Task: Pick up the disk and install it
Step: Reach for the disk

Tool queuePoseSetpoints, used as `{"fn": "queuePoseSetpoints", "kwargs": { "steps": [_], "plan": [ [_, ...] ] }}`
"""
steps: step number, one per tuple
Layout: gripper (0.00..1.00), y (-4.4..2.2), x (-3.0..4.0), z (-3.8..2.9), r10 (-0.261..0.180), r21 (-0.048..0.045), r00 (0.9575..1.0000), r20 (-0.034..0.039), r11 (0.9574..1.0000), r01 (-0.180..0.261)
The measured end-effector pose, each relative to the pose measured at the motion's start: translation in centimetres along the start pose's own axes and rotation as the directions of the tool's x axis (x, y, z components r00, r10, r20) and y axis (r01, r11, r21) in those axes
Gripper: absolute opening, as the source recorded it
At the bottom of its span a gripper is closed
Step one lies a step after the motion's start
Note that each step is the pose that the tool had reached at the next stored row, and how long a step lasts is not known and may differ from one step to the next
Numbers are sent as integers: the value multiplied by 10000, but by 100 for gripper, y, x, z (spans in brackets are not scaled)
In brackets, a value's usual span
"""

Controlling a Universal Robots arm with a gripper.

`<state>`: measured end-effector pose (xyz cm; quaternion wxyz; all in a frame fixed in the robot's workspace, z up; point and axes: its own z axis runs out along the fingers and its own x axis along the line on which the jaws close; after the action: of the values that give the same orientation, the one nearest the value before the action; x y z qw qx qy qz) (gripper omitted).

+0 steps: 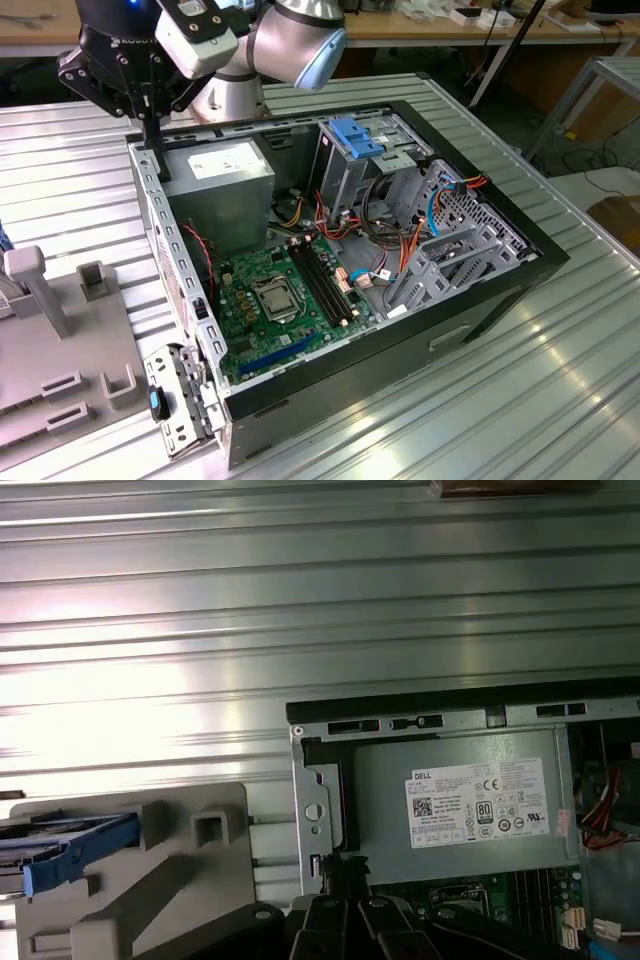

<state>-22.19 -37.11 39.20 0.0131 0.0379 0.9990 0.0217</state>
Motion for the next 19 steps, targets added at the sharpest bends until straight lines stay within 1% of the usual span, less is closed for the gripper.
{"fn": "queuePoseSetpoints", "kwargs": {
  "steps": [3, 4, 6, 8, 14, 17, 19],
  "plan": [
    [11, 25, 90, 0, 1, 1, 10000, 0, 10000, -1],
    [11, 35, 149, -1, 0, 1, 10000, -1, 10000, 0],
    [11, 43, 201, -1, -1, 1, 10000, -1, 10000, 1],
    [11, 53, 270, -2, 1, 1, 10000, -1, 10000, -1],
    [11, 54, 404, -4, 0, 0, 10000, 0, 10000, 0],
    [11, 48, 550, -8, -3, 0, 10000, 0, 10000, 3],
    [11, 47, 598, -8, -12, -1, 10000, 0, 10000, 12]
  ]
}}
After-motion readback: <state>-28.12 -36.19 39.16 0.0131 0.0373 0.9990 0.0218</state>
